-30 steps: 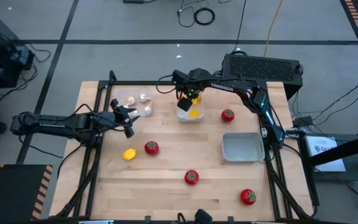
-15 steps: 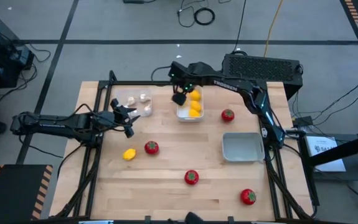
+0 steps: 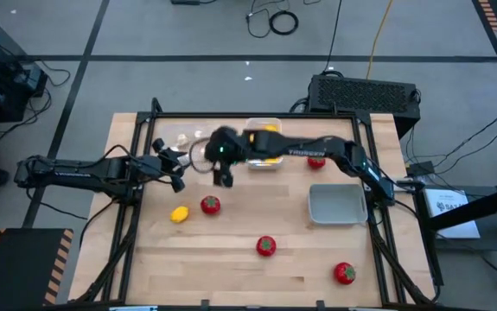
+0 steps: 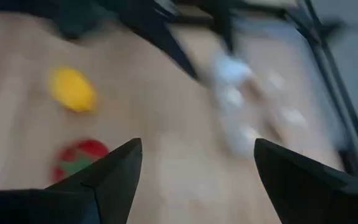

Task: Sort produce into baskets
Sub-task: Put the lemon into the white bin

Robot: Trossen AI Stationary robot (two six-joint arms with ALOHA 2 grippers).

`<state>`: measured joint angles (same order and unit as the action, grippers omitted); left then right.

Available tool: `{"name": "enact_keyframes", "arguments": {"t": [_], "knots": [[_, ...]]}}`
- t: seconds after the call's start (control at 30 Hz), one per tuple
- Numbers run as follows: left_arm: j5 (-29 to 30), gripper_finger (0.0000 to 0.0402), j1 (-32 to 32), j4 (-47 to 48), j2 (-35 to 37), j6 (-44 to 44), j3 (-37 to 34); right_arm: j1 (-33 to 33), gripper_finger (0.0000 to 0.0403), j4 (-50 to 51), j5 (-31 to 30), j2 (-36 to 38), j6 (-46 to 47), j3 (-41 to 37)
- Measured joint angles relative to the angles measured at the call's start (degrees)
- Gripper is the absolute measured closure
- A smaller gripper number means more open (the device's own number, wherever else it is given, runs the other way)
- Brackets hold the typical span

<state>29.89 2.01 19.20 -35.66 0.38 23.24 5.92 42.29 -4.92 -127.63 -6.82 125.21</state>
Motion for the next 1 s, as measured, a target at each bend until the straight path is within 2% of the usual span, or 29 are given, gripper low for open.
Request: {"name": "enact_keyframes", "arguments": {"t": [0.1, 0.3, 0.43, 0.53, 0.67, 0.77, 1.0], "knots": [[2.3, 0.0221, 0.0, -0.2, 0.0, 0.0, 0.0, -2.7, 0.0103, -8.5, 3.0, 0.1, -2.9, -4.1], [18.6, 0.0221, 0.0, 1.0, 0.0, -2.4, 0.0, -6.3, 0.0103, -24.8, 3.7, -0.1, -7.5, -13.2], [21.3, 0.0221, 0.0, 1.0, 0.0, -2.9, 0.0, -6.9, 0.0103, -38.6, 3.7, -1.0, -6.8, -19.2], [22.6, 0.0221, 0.0, 0.8, 0.0, -3.0, 0.0, -7.0, 0.0103, -45.1, 3.8, -3.4, -5.7, -21.2], [23.7, 0.0221, 0.4, 0.5, 0.0, -3.0, 0.0, -7.0, 0.0103, -47.2, 4.5, -7.1, -5.8, -19.9], [24.6, 0.0221, 1.0, 0.1, 0.0, -2.9, 0.0, -7.1, 0.0103, -48.7, 8.5, -9.2, -5.7, -17.5], [25.6, 0.0221, 3.5, -0.8, 0.0, -3.0, 0.0, -8.0, 0.0103, -47.5, 12.8, -18.2, -4.3, -6.3]]}}
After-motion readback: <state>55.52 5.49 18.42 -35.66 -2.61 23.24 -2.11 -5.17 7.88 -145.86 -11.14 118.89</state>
